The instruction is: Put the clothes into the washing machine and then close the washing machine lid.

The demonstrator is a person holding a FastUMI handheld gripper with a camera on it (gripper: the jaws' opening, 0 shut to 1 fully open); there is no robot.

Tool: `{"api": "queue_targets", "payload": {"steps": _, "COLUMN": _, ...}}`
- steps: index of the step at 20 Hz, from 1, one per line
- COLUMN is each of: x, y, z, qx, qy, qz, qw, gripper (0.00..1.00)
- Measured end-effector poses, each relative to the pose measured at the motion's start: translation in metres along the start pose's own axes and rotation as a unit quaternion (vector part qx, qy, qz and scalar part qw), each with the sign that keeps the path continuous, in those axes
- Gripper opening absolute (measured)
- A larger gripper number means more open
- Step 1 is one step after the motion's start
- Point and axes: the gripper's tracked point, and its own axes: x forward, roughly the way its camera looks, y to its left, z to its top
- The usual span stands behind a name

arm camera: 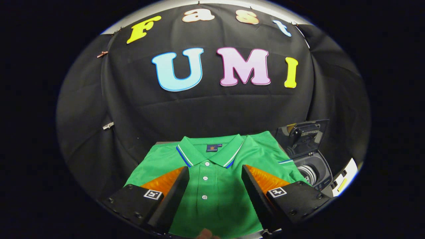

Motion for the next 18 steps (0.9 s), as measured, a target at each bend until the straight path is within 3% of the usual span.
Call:
{"api": "queue_targets", "payload": {"steps": 7, "x": 0.028, "y": 0.000, "z": -0.043, "qx": -0.009, "qy": 0.175, "qz": -0.005, "qw": 0.985, "gripper": 1.00}}
{"api": "queue_targets", "payload": {"steps": 14, "x": 0.033, "y": 0.004, "z": -0.038, "qx": 0.018, "qy": 0.226, "qz": 0.005, "qw": 0.974, "gripper": 1.00}}
{"api": "queue_targets", "payload": {"steps": 18, "x": 0.035, "y": -0.001, "z": -0.044, "qx": 0.006, "qy": 0.258, "qz": -0.012, "qw": 0.966, "gripper": 0.98}}
